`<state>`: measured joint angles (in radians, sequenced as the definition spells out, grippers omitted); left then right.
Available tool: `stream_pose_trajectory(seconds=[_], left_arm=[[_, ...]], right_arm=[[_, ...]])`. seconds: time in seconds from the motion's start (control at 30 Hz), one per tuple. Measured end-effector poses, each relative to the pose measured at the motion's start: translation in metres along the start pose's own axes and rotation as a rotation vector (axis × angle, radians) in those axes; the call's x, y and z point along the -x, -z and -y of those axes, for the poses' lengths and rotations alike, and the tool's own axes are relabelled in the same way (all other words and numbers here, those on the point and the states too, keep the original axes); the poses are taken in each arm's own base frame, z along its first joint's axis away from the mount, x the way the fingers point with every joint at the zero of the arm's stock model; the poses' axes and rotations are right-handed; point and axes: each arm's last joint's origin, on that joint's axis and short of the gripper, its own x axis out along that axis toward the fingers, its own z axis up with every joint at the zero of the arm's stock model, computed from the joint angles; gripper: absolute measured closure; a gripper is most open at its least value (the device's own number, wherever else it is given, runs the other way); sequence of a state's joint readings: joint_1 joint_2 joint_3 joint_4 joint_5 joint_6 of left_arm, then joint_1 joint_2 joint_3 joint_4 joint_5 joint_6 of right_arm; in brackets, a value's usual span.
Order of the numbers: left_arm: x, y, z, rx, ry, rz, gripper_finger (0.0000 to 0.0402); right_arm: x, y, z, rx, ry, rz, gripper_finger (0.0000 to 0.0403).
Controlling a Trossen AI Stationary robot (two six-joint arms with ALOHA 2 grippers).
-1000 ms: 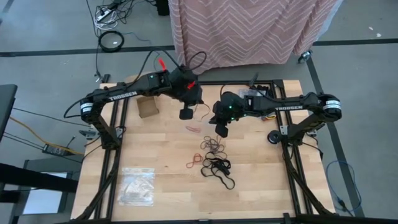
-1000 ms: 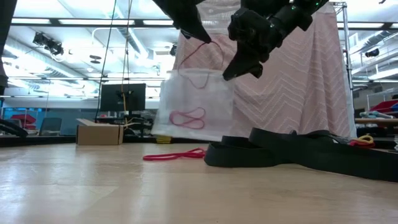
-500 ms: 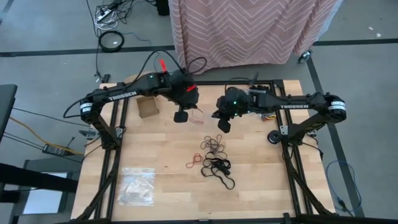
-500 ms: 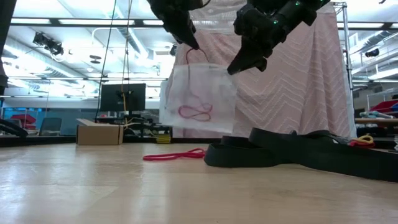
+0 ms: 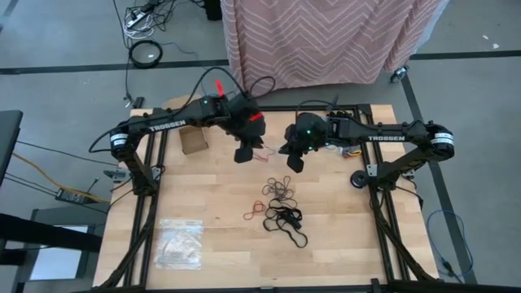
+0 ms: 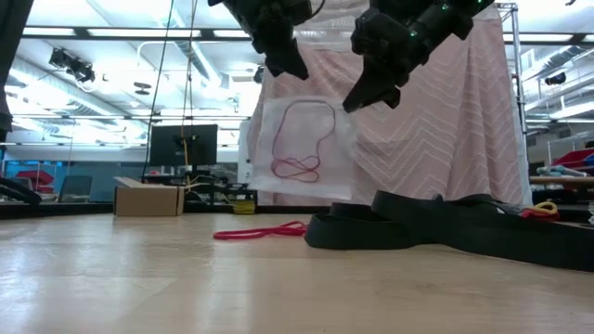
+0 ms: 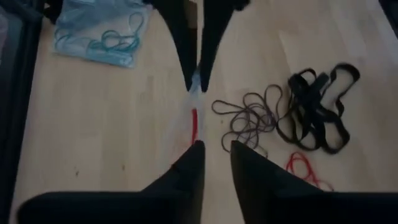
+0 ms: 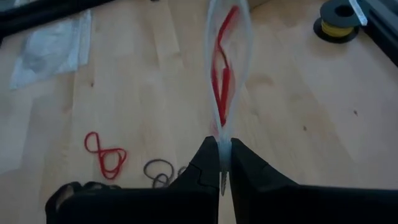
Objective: Sort rubber bands
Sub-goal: Put the red rubber band into the transparent zip bag, then put the red rubber band into the zip bag
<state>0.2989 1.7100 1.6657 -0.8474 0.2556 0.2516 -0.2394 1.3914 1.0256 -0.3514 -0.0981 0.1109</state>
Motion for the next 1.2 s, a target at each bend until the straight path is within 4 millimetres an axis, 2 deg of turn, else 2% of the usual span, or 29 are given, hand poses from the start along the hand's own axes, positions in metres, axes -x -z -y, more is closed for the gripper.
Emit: stream_pose_trajectory(seconds=[0.1,0.23,0.33,0.47,0.53,0.67,0.87,0.97,1.07,1.2], left_arm=[[0.004,0.000,-0.001,0.071,-0.022,0.006,0.0286],[0.018,0.003,0.008,0.144,-0.010,-0.018,0.0286],[0.020,0.012,0.027,0.152,0.016,-0.062,0.0297],[0.015,0.031,0.056,0.150,0.030,-0.060,0.0317],[0.010,0.041,0.068,0.169,0.033,-0.024,0.0326],[-0.014,0.066,0.087,0.236,0.054,0.000,0.0335],[-0.065,0.105,0.115,0.310,0.144,-0.021,0.0331],[-0.084,0.122,0.130,0.324,0.185,-0.068,0.0323],[-0.097,0.131,0.141,0.327,0.202,-0.101,0.0309],[-0.111,0.132,0.153,0.295,0.201,-0.064,0.0286]], right_arm=[[0.001,0.001,0.003,0.008,0.010,-0.010,0.0397],[0.012,-0.003,0.009,0.011,0.029,0.024,0.0397],[0.029,-0.007,0.014,0.007,0.064,0.082,0.0397],[0.064,-0.016,0.018,0.028,0.126,0.215,0.0397],[0.072,-0.009,0.018,0.055,0.202,0.155,0.0397],[0.071,0.010,0.017,0.038,0.178,-0.029,0.0397],[0.063,0.009,-0.001,0.067,0.101,-0.025,0.0397],[0.058,0.009,-0.006,0.061,0.089,-0.025,0.0397],[0.051,0.009,-0.008,0.057,0.094,-0.041,0.0397],[0.042,0.008,-0.007,0.053,0.096,-0.041,0.0397]])
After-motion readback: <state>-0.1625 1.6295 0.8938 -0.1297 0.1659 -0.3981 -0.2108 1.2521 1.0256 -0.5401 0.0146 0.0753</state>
